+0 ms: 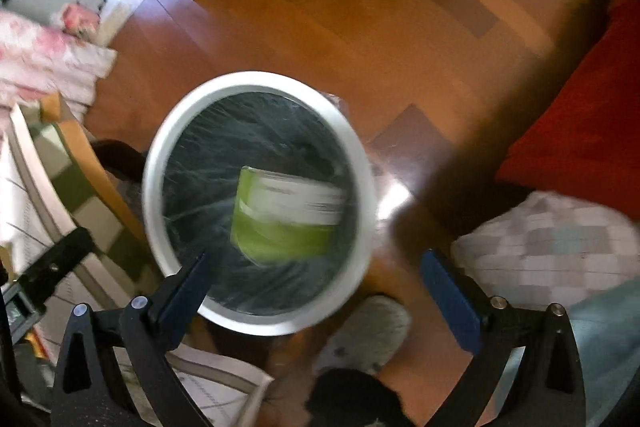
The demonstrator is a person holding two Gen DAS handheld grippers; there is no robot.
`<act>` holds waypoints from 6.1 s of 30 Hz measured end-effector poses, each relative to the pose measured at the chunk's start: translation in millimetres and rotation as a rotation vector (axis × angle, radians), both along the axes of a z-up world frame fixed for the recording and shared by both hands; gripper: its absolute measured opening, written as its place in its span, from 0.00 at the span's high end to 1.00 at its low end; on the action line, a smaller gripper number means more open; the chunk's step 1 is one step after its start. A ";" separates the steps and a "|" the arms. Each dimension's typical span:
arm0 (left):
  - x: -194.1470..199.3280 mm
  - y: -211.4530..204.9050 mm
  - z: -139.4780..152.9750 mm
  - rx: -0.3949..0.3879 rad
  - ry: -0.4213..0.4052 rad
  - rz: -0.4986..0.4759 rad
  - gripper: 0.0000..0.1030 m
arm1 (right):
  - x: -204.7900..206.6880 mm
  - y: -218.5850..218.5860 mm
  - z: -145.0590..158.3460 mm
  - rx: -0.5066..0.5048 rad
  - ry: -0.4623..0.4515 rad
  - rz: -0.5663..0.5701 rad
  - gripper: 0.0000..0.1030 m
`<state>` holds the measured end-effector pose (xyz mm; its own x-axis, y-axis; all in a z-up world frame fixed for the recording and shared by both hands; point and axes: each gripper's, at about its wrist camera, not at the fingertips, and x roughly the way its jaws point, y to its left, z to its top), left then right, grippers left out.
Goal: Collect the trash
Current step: 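Carry both items over the trash bin and open both tools to drop them, then grasp the red cola can with the left tool while the right tool grasps the yellow box, then carry the can and yellow box over the bin and release both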
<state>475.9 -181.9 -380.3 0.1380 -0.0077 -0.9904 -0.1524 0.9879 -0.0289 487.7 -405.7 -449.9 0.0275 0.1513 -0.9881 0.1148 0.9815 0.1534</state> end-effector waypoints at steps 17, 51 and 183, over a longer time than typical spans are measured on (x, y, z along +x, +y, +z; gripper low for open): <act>-22.7 -0.9 55.6 0.100 -0.103 -0.016 0.06 | -26.5 0.3 75.8 -0.127 -0.072 0.070 0.00; -250.8 302.3 175.3 0.277 -0.263 0.582 0.06 | -123.9 327.2 199.7 0.087 -0.189 0.410 0.00; -42.4 -17.5 67.3 0.075 -0.170 -0.050 0.06 | -23.5 21.5 94.5 -0.080 -0.119 0.219 0.01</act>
